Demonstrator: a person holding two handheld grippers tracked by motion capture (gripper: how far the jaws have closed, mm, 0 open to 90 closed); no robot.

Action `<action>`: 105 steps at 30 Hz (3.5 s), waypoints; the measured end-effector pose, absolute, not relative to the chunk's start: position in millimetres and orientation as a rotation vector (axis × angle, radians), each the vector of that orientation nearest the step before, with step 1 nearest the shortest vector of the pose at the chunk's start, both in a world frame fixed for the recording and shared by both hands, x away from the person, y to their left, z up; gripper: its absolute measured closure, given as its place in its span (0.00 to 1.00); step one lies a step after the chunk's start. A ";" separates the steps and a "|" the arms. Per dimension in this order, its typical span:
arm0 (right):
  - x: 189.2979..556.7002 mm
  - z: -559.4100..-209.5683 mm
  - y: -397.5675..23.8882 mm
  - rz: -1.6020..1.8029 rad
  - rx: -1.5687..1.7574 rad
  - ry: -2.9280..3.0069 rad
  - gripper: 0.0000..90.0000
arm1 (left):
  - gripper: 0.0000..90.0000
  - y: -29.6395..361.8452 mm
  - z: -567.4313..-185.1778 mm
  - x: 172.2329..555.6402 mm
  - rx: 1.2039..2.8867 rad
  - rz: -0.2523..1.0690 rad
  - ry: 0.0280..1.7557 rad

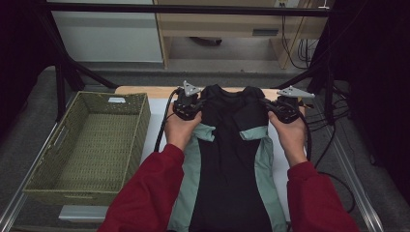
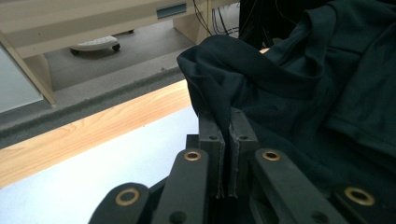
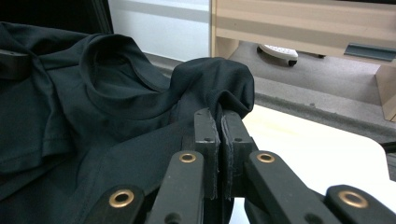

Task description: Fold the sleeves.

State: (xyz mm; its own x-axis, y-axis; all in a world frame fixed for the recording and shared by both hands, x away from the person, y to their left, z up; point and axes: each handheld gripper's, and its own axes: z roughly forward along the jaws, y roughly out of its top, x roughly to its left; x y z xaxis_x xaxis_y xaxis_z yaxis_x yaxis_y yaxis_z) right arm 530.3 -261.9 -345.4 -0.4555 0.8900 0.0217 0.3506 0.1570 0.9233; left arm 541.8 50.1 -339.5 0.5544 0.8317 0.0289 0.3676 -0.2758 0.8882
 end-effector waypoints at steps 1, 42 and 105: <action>531.0 -343.6 -261.8 1.283 1.175 1.887 0.96 | 0.96 49.9 -338.0 542.9 1.866 0.633 0.978; 546.0 -302.3 -256.5 1.296 1.135 1.824 0.96 | 0.96 56.4 -297.2 557.8 1.805 0.679 0.971; 550.4 -325.4 -243.3 1.279 1.145 1.877 0.96 | 0.96 69.0 -322.5 559.5 1.830 0.649 1.009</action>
